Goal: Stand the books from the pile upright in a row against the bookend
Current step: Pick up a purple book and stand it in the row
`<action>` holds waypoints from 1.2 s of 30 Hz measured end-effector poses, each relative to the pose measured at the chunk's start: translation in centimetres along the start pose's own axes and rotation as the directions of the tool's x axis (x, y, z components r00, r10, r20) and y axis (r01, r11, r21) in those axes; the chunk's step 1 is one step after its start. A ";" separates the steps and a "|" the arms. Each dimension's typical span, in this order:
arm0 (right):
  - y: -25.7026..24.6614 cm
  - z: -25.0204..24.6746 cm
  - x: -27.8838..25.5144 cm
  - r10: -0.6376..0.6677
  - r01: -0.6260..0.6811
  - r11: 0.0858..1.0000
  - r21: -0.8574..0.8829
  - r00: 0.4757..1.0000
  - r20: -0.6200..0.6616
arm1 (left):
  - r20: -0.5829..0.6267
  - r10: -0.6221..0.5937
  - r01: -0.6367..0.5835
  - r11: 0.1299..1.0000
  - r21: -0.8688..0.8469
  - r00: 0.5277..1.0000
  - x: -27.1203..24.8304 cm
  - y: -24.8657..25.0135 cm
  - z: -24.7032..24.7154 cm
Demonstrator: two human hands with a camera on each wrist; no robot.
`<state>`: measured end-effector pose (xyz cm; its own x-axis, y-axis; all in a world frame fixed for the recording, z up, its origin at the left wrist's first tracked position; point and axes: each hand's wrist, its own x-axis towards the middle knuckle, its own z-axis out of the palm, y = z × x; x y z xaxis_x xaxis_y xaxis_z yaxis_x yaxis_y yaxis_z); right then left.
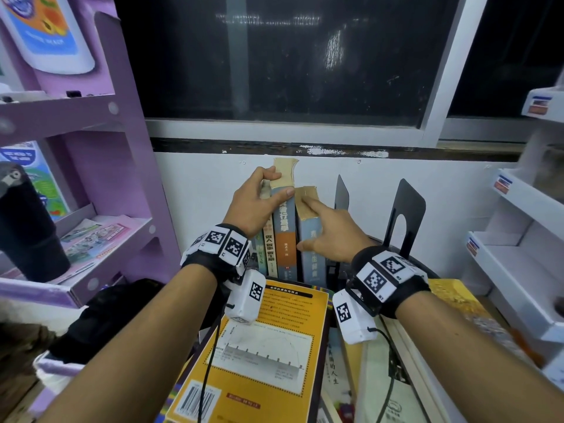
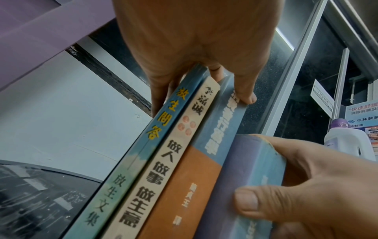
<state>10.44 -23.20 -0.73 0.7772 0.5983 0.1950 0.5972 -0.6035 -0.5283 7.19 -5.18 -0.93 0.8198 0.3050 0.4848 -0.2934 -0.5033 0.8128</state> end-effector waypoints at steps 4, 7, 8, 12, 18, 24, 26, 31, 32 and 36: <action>0.0 0.5 0.1 -0.017 0.018 1.000 0.001 0.999 -0.035 | -0.004 0.002 -0.002 1.000 0.002 1.000 0.0 -0.2 0.1; 0.0 1.1 0.7 -0.014 0.016 0.999 0.027 0.997 -0.072 | -0.007 0.002 -0.003 1.000 -0.001 1.000 0.1 -0.2 0.1; 0.0 1.3 0.9 -0.007 0.010 0.999 0.035 0.996 -0.084 | -0.009 0.004 -0.004 1.000 -0.001 1.000 0.1 -0.3 0.1; 0.2 1.6 1.2 0.015 -0.012 1.000 0.025 0.994 -0.109 | -0.012 0.008 -0.008 1.000 -0.001 1.000 0.1 -0.5 -0.1; 0.2 1.3 1.5 0.008 -0.007 1.000 0.002 0.995 -0.104 | -0.006 -0.003 0.003 1.000 0.010 1.000 0.1 -0.2 -0.1; 0.2 1.1 1.7 0.007 -0.009 1.000 -0.023 0.998 -0.066 | -0.004 -0.014 0.014 1.000 0.003 1.000 0.0 0.1 -0.2; 0.2 1.0 1.7 0.003 -0.004 1.000 -0.018 0.998 -0.057 | -0.006 -0.021 0.021 1.000 -0.004 1.000 0.0 0.2 -0.2; 0.2 1.2 1.9 0.002 -0.004 0.999 -0.034 0.999 -0.049 | -0.009 -0.027 0.027 1.000 -0.014 1.000 -0.2 0.2 -0.1; 0.2 1.2 1.9 0.003 -0.005 0.999 -0.038 0.999 -0.044 | -0.008 -0.029 0.029 1.000 -0.010 1.000 -0.2 0.2 -0.1; 0.4 1.0 2.0 0.012 -0.013 1.000 -0.014 1.000 -0.020 | -0.005 -0.039 0.039 0.999 -0.001 0.999 -0.4 0.6 -0.1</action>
<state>12.02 -21.67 -1.39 0.7882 0.5804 0.2046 0.5901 -0.6185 -0.5189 6.61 -5.54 -0.60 0.8280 0.3287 0.4542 -0.2613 -0.4905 0.8313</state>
